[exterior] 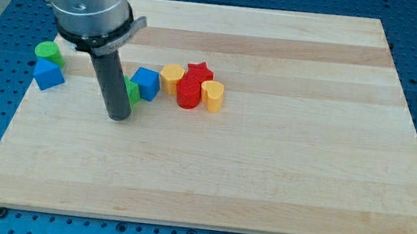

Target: Push the green star slightly left

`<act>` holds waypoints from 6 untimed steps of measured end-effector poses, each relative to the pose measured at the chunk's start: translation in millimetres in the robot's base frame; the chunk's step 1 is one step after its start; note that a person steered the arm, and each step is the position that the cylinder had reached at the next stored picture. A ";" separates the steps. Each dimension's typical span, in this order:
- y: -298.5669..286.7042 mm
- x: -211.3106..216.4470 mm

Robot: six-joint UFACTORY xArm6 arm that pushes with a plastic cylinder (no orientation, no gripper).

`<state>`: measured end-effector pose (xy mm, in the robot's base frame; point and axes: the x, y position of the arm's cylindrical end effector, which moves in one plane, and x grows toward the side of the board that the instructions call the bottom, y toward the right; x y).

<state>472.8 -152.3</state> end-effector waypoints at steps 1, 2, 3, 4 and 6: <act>18.3 3.9; 50.7 12.7; 56.3 11.8; 52.7 4.0; 48.3 -18.2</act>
